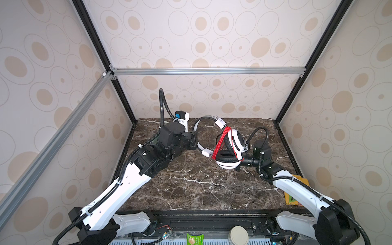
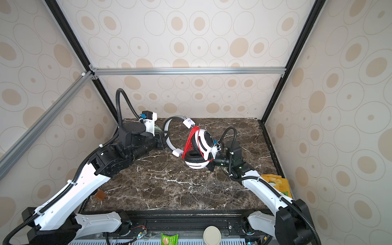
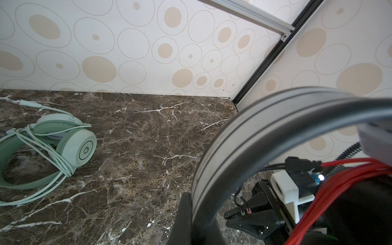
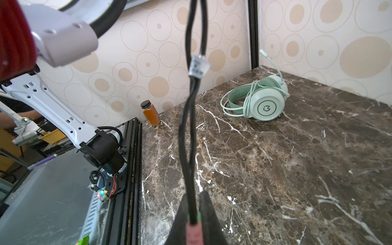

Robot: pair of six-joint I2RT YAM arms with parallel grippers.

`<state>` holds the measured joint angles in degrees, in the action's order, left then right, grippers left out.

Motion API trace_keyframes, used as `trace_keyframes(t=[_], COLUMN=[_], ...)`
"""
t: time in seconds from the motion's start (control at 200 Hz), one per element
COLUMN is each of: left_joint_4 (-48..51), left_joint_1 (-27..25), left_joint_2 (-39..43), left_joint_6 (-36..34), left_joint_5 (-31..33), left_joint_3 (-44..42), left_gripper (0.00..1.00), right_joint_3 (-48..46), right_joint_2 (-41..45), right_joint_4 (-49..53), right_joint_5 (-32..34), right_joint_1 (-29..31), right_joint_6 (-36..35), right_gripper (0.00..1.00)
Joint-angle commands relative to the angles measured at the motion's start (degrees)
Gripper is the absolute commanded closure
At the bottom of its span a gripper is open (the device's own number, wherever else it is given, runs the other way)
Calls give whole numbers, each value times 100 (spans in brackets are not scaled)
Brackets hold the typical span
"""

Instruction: Wrap the headphones

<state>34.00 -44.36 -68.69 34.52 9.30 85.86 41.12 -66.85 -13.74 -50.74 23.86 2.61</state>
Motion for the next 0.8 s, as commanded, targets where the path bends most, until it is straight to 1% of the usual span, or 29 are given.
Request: trace_keyframes(t=[0.0,0.065,0.215,0.29,0.335,0.425,0.58,0.68,0.795], left_joint_4=[-487,-555,-672,-563,-415,-25,510,593,587], left_joint_1=[46,61,86,90,85,88,85,92,85], left_joint_2=[75,88,108,22,-61,-305,-738,-846,-790], left_joint_6=[377,551,1195,1639,1933,2293,2876,3187,3648], left_joint_5=[190,366,787,1012,1133,1259,1338,1446,1657], left_joint_3=[284,204,5,-8,24,222,432,363,139], left_gripper=[100,100,100,100,100,100,100,100,100], right_joint_3=[-110,-250,-669,-806,-842,-781,-533,-649,-794], right_joint_2=[160,284,685,948,1099,1334,1436,1521,1668], right_joint_4=[-126,-236,-573,-536,-410,-14,782,681,481], right_joint_5=[-38,71,564,930,1145,1598,2257,2534,2905], right_joint_1=[128,240,524,704,834,1085,1453,1585,1648], right_joint_6=[44,210,831,972,956,844,458,485,580], right_gripper=[97,100,100,100,100,100,100,100,100])
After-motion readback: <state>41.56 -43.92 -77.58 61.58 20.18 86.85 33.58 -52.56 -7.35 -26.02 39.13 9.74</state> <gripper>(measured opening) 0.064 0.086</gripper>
